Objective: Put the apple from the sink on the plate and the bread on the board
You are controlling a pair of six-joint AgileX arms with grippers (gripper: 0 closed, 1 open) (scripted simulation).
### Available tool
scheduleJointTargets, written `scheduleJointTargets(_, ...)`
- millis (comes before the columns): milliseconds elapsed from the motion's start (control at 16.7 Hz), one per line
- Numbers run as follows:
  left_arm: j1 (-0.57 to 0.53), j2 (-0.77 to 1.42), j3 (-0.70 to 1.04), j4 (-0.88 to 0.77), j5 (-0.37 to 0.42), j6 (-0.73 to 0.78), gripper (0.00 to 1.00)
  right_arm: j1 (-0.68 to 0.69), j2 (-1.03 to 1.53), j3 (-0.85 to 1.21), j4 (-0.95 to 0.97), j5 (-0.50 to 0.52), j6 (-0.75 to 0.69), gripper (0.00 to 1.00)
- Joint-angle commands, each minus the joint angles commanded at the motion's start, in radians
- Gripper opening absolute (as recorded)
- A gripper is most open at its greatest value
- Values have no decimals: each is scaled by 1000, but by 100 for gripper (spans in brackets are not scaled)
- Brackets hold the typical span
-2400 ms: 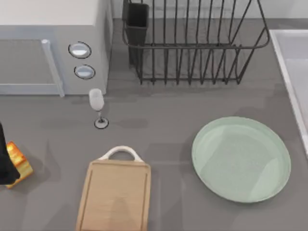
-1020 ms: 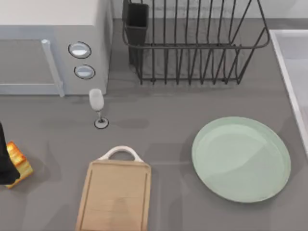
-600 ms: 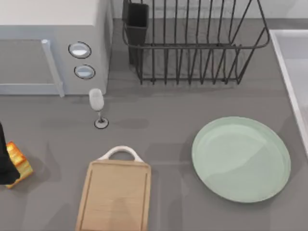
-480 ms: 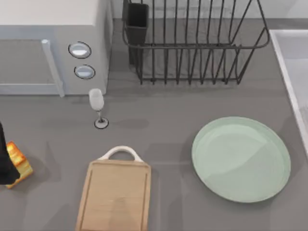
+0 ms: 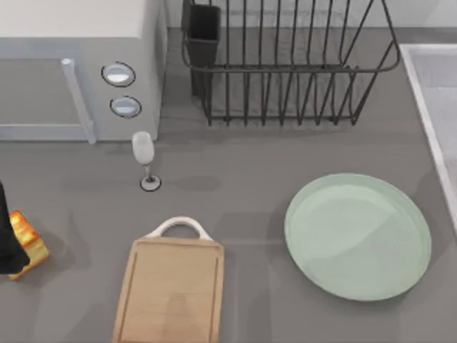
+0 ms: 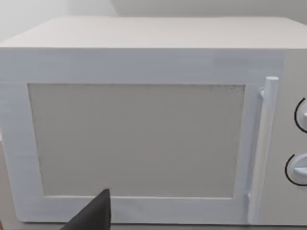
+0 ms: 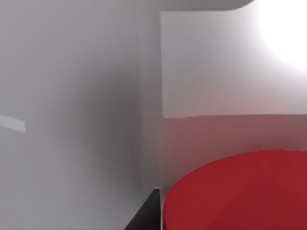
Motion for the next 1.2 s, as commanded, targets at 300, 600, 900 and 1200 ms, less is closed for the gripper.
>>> scheduleJointTargets(300, 0, 0, 0, 0, 0, 0, 100, 0, 0, 0, 0, 0, 0, 0)
scheduleJointTargets(600, 0, 0, 0, 0, 0, 0, 100, -1, -54, 18, -20, -16, 10, 0)
scheduleJointTargets(900, 0, 0, 0, 0, 0, 0, 100, -23, -120, 76, -107, -17, 47, 0)
scheduleJointTargets(1200, 0, 0, 0, 0, 0, 0, 100, -25, -201, 138, -252, -15, 37, 0)
